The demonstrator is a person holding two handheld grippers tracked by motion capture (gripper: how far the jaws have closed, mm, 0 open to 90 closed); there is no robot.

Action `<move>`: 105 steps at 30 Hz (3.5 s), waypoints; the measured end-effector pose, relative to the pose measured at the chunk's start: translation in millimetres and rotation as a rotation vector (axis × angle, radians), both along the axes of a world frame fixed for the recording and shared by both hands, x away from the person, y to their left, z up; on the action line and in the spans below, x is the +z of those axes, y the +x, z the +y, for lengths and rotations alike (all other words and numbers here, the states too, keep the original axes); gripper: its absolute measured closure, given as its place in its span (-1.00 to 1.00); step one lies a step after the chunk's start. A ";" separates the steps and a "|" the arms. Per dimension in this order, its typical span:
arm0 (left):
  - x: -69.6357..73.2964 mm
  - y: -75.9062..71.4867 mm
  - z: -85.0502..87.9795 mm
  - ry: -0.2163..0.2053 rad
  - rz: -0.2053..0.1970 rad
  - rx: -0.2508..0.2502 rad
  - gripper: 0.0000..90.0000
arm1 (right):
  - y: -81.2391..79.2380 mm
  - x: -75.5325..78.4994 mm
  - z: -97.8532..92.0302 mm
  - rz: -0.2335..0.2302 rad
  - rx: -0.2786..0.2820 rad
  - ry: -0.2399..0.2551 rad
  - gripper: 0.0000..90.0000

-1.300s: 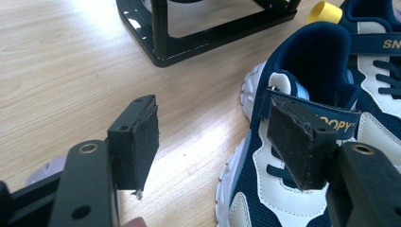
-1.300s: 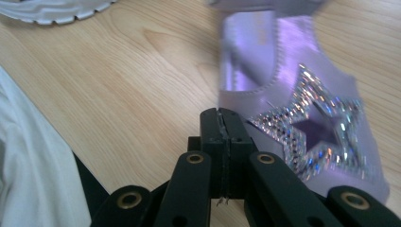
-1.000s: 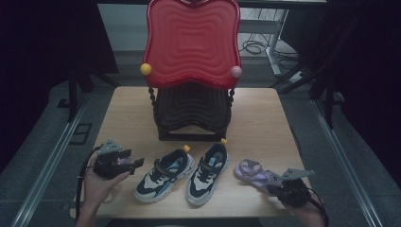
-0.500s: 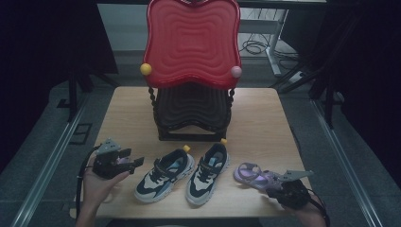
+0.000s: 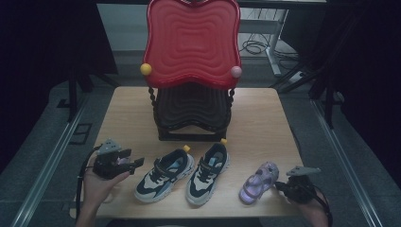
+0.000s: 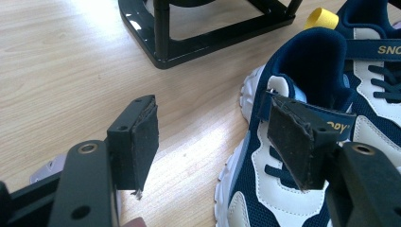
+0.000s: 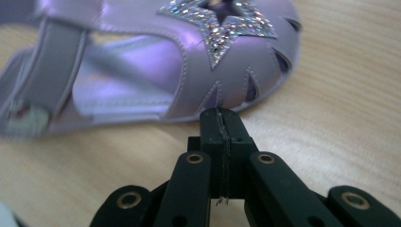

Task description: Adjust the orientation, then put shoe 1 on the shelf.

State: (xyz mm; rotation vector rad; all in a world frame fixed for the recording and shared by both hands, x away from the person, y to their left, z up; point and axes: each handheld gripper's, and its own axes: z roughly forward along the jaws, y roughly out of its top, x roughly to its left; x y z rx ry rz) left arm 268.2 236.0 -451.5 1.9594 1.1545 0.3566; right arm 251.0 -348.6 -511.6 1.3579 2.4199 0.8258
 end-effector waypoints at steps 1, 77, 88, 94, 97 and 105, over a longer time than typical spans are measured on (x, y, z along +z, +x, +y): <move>0.0 0.0 0.0 0.000 0.000 0.000 -0.24 | 0.0 0.0 0.0 0.000 0.000 0.000 0.99; 12.4 -11.5 20.6 -0.010 -0.031 0.041 -0.24 | -12.1 44.4 37.4 -0.066 0.223 0.169 0.98; 14.5 -18.1 34.2 0.018 -0.019 0.045 -0.24 | -3.5 48.1 21.8 -0.130 0.183 0.182 0.54; 14.2 -37.0 73.5 0.021 -0.011 0.129 -0.24 | 0.3 49.7 7.1 -0.156 0.151 0.199 0.27; 11.7 -46.4 94.0 0.038 0.005 0.174 -0.24 | 4.3 45.6 -1.4 -0.148 0.130 0.200 0.21; -0.2 -53.2 122.5 0.079 0.075 0.222 -0.21 | 6.5 46.3 -10.7 -0.116 0.115 0.147 0.11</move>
